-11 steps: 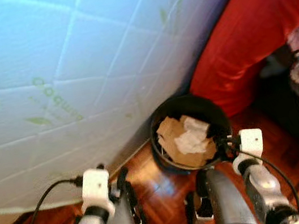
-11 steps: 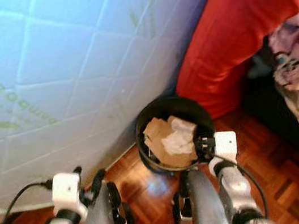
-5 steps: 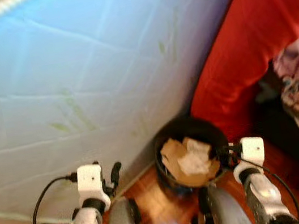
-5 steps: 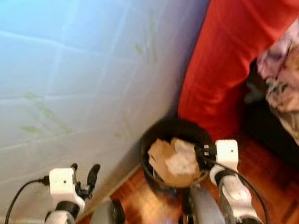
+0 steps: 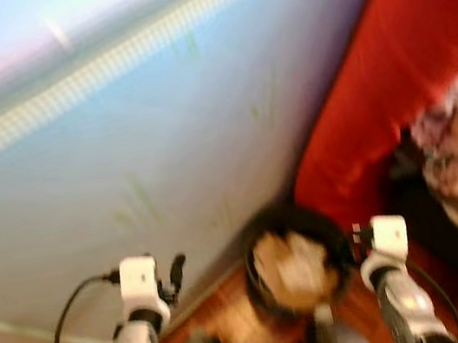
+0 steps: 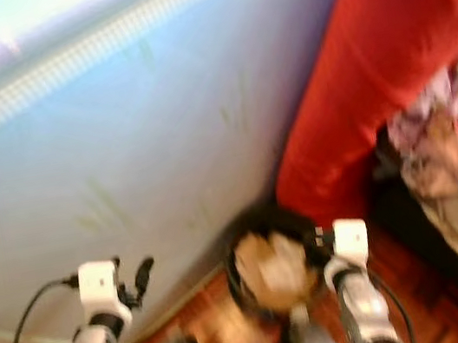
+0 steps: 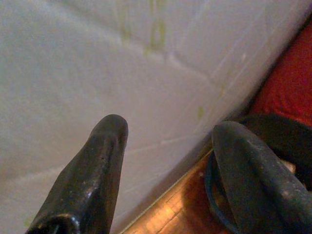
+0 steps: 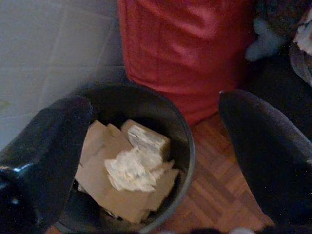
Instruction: Clean up the room
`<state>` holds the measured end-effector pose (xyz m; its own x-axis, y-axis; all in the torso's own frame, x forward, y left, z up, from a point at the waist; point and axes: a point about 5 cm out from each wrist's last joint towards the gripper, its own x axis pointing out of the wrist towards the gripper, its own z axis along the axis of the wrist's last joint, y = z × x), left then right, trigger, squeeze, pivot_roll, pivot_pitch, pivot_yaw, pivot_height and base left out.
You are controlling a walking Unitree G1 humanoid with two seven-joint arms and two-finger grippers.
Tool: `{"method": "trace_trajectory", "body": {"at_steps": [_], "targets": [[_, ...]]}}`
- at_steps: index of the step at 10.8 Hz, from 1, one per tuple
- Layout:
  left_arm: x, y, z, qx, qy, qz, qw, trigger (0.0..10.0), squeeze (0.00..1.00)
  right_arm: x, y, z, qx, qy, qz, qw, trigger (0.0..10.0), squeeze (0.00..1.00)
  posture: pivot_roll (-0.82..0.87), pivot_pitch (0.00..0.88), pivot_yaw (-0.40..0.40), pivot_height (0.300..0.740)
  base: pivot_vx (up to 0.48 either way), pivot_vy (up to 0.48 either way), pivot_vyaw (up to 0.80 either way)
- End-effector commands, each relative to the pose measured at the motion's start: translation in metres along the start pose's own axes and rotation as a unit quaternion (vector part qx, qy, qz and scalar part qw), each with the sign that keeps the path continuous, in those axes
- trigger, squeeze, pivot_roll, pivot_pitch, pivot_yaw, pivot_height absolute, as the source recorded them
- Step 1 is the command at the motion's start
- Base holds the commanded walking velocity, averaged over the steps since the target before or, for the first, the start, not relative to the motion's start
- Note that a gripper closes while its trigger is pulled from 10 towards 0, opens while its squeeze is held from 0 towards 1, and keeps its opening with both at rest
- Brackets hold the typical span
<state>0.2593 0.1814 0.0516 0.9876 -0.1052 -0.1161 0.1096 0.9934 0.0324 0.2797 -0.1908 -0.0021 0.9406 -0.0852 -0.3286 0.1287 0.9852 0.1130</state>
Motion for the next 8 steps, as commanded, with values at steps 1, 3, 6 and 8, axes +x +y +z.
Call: {"method": "trace_trajectory", "body": {"at_steps": [1, 3, 6, 8], "targets": [[-0.003, 0.002, -0.008, -0.006, 0.012, 0.003, 1.0, 10.0, 0.0, -0.007, -0.004, -0.016, 0.006, 0.034, -0.01, 0.999, 10.0, 0.0, 0.14, 0.168, -0.024, 0.74, 0.0, 0.0, 0.0], [-0.002, 0.006, -0.021, -0.018, 0.039, 0.007, 0.999, 10.0, 0.0, -0.012, -0.006, -0.026, 0.008, 0.053, -0.017, 0.998, 10.0, 0.0, 0.14, 0.167, -0.019, 0.74, 0.0, 0.0, 0.0], [-0.003, 0.009, -0.041, -0.044, 0.081, 0.019, 0.996, 10.0, 0.0, -0.018, -0.01, -0.041, 0.016, 0.105, -0.024, 0.994, 10.0, 0.0, 0.13, 0.156, -0.02, 0.74, 0.0, 0.0, 0.0], [-0.003, 0.008, -0.054, -0.066, 0.117, 0.018, 0.991, 10.0, 0.0, -0.025, -0.014, -0.053, 0.015, 0.134, -0.028, 0.991, 10.0, 0.0, 0.14, 0.156, -0.021, 0.74, 0.0, 0.0, 0.0]]}}
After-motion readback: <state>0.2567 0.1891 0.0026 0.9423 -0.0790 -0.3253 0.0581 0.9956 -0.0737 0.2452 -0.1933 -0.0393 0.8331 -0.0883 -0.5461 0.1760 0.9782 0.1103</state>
